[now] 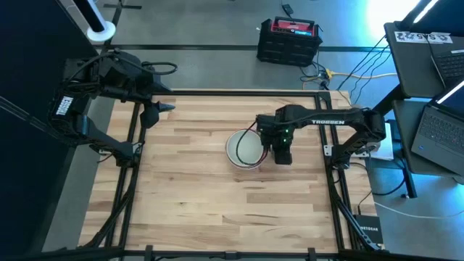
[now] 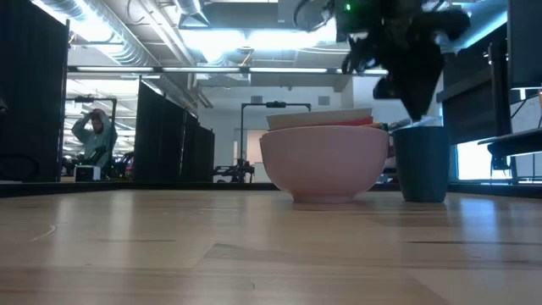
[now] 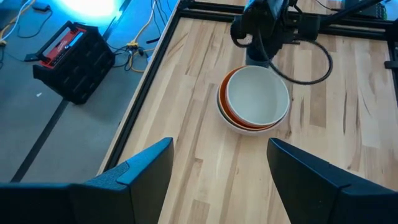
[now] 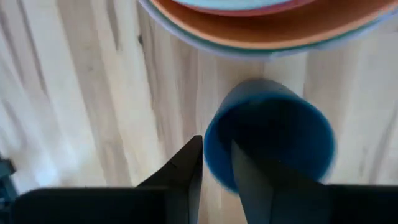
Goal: Nest bowls inside each other
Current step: Return to Home Position
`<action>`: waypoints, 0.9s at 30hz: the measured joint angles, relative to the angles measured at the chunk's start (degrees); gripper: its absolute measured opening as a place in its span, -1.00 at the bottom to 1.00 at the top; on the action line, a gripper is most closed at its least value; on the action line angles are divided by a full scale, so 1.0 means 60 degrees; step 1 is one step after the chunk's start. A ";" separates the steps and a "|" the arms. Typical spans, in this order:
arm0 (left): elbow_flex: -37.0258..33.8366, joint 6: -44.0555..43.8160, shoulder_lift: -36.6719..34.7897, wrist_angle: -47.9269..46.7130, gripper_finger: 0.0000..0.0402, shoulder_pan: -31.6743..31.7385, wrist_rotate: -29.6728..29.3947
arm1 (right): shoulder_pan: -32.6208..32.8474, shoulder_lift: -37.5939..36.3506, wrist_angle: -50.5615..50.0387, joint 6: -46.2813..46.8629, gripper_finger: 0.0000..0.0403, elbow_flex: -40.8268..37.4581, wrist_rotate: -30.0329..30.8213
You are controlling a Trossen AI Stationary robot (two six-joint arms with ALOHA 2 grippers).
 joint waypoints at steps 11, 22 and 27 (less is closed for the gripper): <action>0.0000 0.0426 -0.0003 0.0003 0.21 0.0000 0.0000 | -0.0002 -0.0016 -0.0559 -0.0051 -0.76 0.3412 -0.0322; 0.0001 0.0308 -0.0992 0.0073 0.21 -0.0001 0.0023 | -0.0153 -0.2877 0.5102 0.1818 -1.00 0.2451 -0.1699; 0.0002 0.0138 -0.1575 0.0233 0.21 -0.0004 0.0034 | -0.0171 -0.5691 0.7309 0.2962 -1.00 -0.0129 -0.0861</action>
